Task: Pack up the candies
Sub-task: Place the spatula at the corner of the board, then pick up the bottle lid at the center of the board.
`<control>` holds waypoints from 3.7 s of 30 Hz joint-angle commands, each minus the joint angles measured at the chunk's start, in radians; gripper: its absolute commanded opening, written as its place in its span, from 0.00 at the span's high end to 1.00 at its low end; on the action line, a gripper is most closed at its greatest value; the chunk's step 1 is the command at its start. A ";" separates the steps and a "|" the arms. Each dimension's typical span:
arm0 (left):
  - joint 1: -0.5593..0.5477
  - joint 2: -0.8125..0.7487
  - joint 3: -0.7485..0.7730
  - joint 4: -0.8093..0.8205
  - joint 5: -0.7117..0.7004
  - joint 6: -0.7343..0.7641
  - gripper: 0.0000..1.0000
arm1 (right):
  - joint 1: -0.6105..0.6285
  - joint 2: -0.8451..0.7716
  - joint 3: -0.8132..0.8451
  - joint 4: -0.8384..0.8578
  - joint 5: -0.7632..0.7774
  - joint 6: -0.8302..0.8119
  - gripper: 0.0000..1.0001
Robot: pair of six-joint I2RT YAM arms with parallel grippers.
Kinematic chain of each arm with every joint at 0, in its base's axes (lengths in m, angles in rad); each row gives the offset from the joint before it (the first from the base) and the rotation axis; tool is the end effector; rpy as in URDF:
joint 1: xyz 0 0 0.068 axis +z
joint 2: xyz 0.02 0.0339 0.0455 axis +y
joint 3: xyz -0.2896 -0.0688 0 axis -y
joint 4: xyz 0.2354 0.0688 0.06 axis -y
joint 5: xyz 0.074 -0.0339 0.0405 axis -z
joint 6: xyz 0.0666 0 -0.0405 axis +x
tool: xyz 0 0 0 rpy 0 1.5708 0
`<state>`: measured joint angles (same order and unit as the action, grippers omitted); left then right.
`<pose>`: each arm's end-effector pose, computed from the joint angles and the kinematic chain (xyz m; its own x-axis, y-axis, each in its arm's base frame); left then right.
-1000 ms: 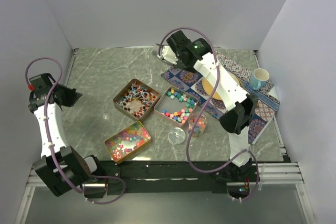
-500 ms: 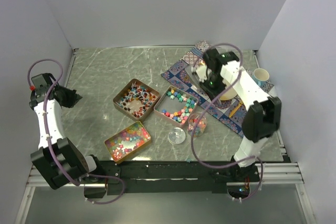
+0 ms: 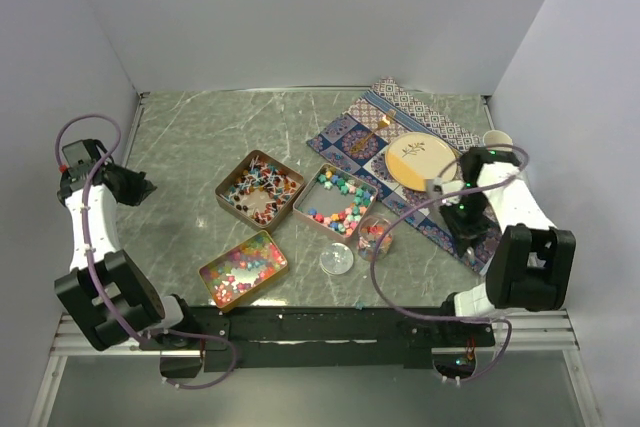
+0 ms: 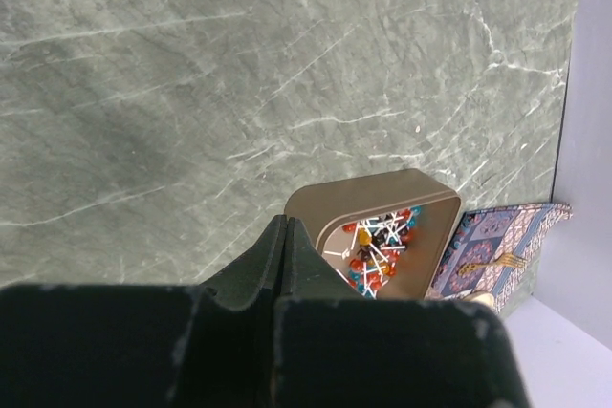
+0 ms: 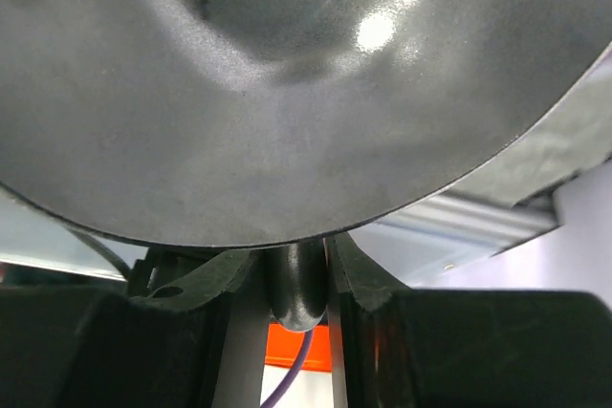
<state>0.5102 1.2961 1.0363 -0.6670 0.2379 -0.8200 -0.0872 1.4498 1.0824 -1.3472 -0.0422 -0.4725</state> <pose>0.2412 0.1170 0.2788 -0.2194 -0.9370 -0.2718 -0.7498 0.3402 -0.5675 0.2056 -0.0152 0.2333 -0.9202 -0.3760 0.1086 -0.3659 0.9250 0.1024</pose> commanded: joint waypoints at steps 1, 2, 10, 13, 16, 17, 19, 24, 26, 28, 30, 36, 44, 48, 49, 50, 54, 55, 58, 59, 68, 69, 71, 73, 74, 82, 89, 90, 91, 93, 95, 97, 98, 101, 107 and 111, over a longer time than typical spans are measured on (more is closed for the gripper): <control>0.004 0.014 0.027 0.035 -0.006 0.015 0.99 | -0.160 -0.043 -0.047 -0.012 0.041 -0.026 1.00; 0.004 0.020 0.031 0.037 -0.006 0.013 0.99 | -0.181 -0.051 -0.061 -0.012 0.079 -0.035 1.00; 0.002 0.045 0.051 0.046 0.001 0.007 0.99 | -0.520 -0.010 -0.187 0.058 0.200 -0.074 1.00; 0.002 0.051 0.054 0.040 0.005 0.005 0.99 | -0.581 0.050 -0.191 0.126 0.269 -0.089 1.00; 0.002 0.058 0.065 0.033 -0.003 0.018 0.99 | -0.628 0.073 -0.196 0.189 0.327 -0.139 1.00; 0.002 0.060 0.068 0.033 -0.005 0.021 0.99 | -0.628 0.070 -0.202 0.207 0.338 -0.176 1.00; 0.001 0.063 0.067 0.035 -0.002 0.018 0.99 | -0.626 0.064 -0.210 0.276 0.367 -0.202 1.00; -0.004 0.049 0.033 0.046 0.000 0.015 0.99 | -0.626 0.119 -0.242 0.333 0.329 -0.250 0.94; -0.006 0.043 0.022 0.046 -0.002 0.024 0.99 | -0.626 0.126 -0.242 0.336 0.283 -0.239 0.87; -0.007 0.046 0.019 0.049 0.000 0.028 0.99 | -0.626 0.142 -0.248 0.332 0.263 -0.230 0.76; -0.012 0.055 0.027 0.050 0.008 0.028 0.99 | -0.626 0.158 -0.263 0.321 0.239 -0.227 0.69; -0.025 0.089 0.077 0.047 0.092 0.038 0.89 | -0.626 0.048 -0.219 0.209 0.161 -0.236 0.42; -0.033 0.126 0.088 0.057 0.205 0.015 0.42 | -0.605 -0.034 0.125 -0.042 0.078 -0.227 0.20; -0.045 0.132 0.104 0.049 0.247 0.047 0.36 | -0.411 -0.100 0.304 -0.093 -0.083 -0.245 0.19; -0.045 0.138 0.100 0.053 0.271 0.062 0.35 | -0.357 -0.123 0.315 -0.092 -0.125 -0.285 0.18; -0.045 0.140 0.097 0.061 0.279 0.067 0.35 | -0.280 -0.147 0.306 -0.080 -0.189 -0.291 0.17; -0.059 0.147 0.073 0.156 0.348 0.073 0.33 | 0.155 -0.270 0.257 0.125 -0.321 -0.272 0.16; -0.064 0.147 0.071 0.177 0.360 0.081 0.33 | 0.221 -0.279 0.254 0.167 -0.338 -0.281 0.16; -0.078 0.143 0.077 0.208 0.414 0.114 0.33 | 0.447 -0.273 0.266 0.278 -0.387 -0.380 0.16; -0.078 0.137 0.079 0.216 0.440 0.122 0.33 | 0.501 -0.258 0.289 0.281 -0.396 -0.418 0.15; -0.078 0.069 0.093 0.232 0.480 0.189 0.28 | 0.892 0.018 0.285 0.195 -0.389 -0.882 0.14; -0.072 0.057 0.094 0.209 0.471 0.193 0.28 | 0.906 0.027 0.266 0.235 -0.383 -0.903 0.14; -0.056 0.036 0.081 0.153 0.463 0.174 0.29 | 0.929 0.072 0.261 0.252 -0.403 -0.951 0.14; -0.030 -0.004 0.059 0.086 0.440 0.167 0.30 | 0.963 0.104 0.302 0.273 -0.436 -0.940 0.16; -0.026 -0.017 0.036 0.072 0.430 0.170 0.29 | 0.975 0.142 0.318 0.269 -0.449 -0.946 0.16; 0.004 -0.103 -0.033 0.104 0.423 0.166 0.28 | 1.018 0.213 0.205 0.266 -0.291 -1.095 0.15; 0.019 -0.146 -0.082 0.124 0.440 0.150 0.23 | 1.041 0.290 0.191 0.327 -0.269 -1.109 0.13; 0.024 -0.158 -0.088 0.127 0.458 0.151 0.23 | 1.040 0.297 0.183 0.382 -0.260 -1.098 0.00; 0.022 -0.164 -0.093 0.129 0.468 0.153 0.22 | 1.040 0.303 0.165 0.413 -0.231 -1.066 0.00; 0.025 -0.173 -0.110 0.145 0.513 0.166 0.22 | 1.038 0.322 0.154 0.447 -0.222 -1.065 0.00; 0.025 -0.175 -0.120 0.141 0.581 0.183 0.16 | 1.034 0.334 0.145 0.453 -0.226 -1.066 0.00; 0.028 -0.187 -0.137 0.171 0.624 0.171 0.11 | 1.035 0.339 0.128 0.465 -0.226 -1.066 0.00; 0.030 -0.189 -0.148 0.178 0.629 0.165 0.11 | 1.035 0.346 0.122 0.471 -0.225 -1.066 0.00; 0.030 -0.196 -0.154 0.184 0.623 0.157 0.12 | 1.035 0.356 0.099 0.488 -0.208 -1.066 0.00; 0.036 -0.192 -0.154 0.181 0.604 0.167 0.13 | 1.029 0.348 0.060 0.471 -0.216 -1.066 0.00; 0.039 -0.189 -0.162 0.199 0.603 0.150 0.13 | 1.031 0.340 0.060 0.422 -0.239 -1.051 0.00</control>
<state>0.5426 1.1275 0.8806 -0.5159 0.8169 -0.6693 0.9447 1.7901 1.1763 -0.8818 -0.2535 -1.5345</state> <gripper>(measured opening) 0.872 0.999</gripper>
